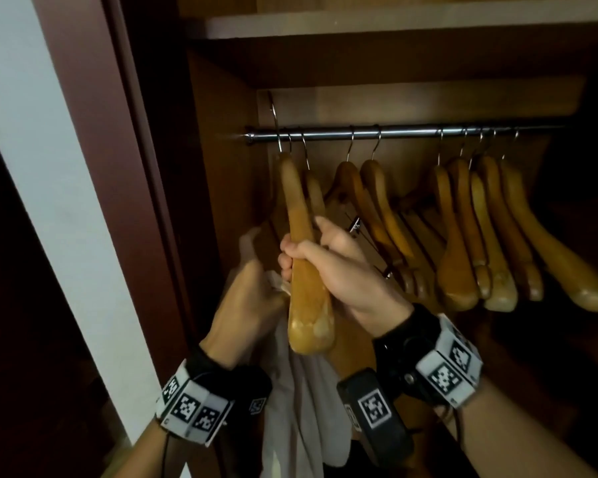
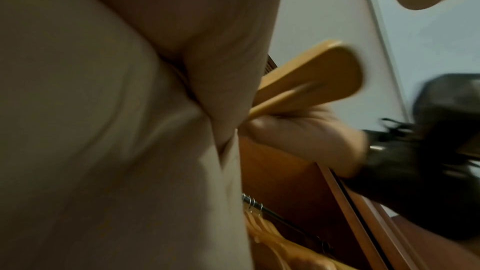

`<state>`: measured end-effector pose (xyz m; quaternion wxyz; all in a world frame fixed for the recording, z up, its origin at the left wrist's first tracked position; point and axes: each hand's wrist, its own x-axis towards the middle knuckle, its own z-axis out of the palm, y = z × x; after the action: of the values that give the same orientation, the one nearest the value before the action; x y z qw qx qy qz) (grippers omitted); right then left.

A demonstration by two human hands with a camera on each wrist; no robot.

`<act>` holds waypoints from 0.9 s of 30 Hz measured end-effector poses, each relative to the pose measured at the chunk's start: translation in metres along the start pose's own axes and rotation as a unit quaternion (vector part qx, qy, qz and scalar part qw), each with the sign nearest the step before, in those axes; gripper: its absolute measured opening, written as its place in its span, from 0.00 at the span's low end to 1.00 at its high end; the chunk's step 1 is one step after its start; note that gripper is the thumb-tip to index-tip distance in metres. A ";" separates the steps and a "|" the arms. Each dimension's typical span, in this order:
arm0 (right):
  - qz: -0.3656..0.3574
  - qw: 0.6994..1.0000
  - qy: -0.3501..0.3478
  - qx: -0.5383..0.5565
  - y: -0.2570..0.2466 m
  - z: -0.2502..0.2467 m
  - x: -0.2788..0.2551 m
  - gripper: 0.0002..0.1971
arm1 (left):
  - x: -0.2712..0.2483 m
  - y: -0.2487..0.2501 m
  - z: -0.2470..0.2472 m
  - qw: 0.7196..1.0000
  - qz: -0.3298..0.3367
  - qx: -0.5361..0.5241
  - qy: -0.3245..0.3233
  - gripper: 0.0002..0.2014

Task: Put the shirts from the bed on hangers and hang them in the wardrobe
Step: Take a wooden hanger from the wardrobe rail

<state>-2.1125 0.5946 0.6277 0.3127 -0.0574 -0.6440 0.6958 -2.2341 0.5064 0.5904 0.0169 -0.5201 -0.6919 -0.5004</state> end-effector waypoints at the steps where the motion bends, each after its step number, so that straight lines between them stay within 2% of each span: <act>1: -0.007 1.000 -0.014 0.005 0.003 -0.003 -0.008 0.10 | 0.002 0.001 0.003 1.000 -0.009 0.005 -0.007 0.51; 3: -0.021 0.999 -0.034 0.019 0.005 -0.009 -0.022 0.14 | 0.006 0.001 0.007 1.000 -0.018 0.004 -0.023 0.55; 6: -0.025 0.998 -0.047 0.039 0.002 -0.023 -0.041 0.26 | 0.008 0.007 0.014 0.998 -0.030 -0.021 -0.044 0.60; 10: -0.028 0.997 -0.078 -0.005 -0.002 -0.052 -0.073 0.34 | 0.005 0.028 0.018 0.998 -0.025 0.033 -0.037 0.62; 15: -0.024 0.985 -0.132 -0.112 0.001 -0.091 -0.122 0.38 | -0.005 0.047 0.027 0.998 0.008 0.031 0.045 0.59; 18: 0.002 0.979 -0.157 -0.133 0.000 -0.114 -0.151 0.39 | -0.017 0.073 0.039 0.996 0.025 0.046 0.076 0.49; 21: 0.029 0.981 -0.114 -0.156 0.000 -0.143 -0.173 0.36 | -0.029 0.100 0.057 0.992 0.015 0.082 0.090 0.29; 25: 0.043 0.961 0.013 -0.273 -0.001 -0.170 -0.202 0.22 | -0.059 0.139 0.088 0.985 0.032 0.148 0.082 0.26; 27: 0.002 0.954 0.079 -0.289 -0.008 -0.175 -0.218 0.18 | -0.083 0.163 0.110 0.986 0.065 0.141 0.055 0.20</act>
<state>-1.8516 0.6342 0.5358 0.3314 -0.2016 -0.7908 0.4734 -2.0216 0.5193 0.6002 0.1605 -0.5282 -0.7184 -0.4232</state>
